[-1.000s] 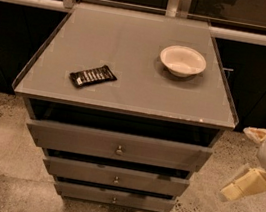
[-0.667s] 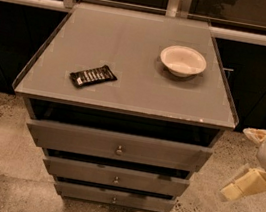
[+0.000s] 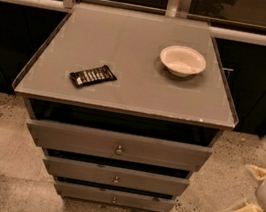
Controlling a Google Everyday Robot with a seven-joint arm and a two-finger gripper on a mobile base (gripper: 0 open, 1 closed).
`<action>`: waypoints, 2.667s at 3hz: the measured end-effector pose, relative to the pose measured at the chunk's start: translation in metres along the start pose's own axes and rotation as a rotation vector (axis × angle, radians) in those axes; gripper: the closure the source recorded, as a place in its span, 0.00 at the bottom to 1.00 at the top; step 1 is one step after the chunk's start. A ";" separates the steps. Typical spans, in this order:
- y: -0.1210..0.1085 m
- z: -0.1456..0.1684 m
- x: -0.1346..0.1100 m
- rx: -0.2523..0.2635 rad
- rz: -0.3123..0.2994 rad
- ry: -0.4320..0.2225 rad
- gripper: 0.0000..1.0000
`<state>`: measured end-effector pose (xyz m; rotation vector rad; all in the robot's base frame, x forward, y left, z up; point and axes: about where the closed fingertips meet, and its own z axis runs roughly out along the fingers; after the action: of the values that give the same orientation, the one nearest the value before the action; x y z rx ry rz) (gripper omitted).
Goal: Open bottom drawer
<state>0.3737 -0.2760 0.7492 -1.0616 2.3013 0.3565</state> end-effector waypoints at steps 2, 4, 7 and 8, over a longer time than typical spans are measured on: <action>0.020 0.099 0.085 -0.189 0.243 -0.146 0.00; 0.024 0.114 0.095 -0.221 0.268 -0.150 0.40; 0.016 0.134 0.104 -0.226 0.273 -0.189 1.00; 0.002 0.171 0.117 -0.257 0.264 -0.248 1.00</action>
Offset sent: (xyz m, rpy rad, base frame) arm -0.0271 0.0148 -0.2048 0.4609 0.2580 -0.1047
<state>0.3781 -0.2671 0.5424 -0.7756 2.2097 0.8585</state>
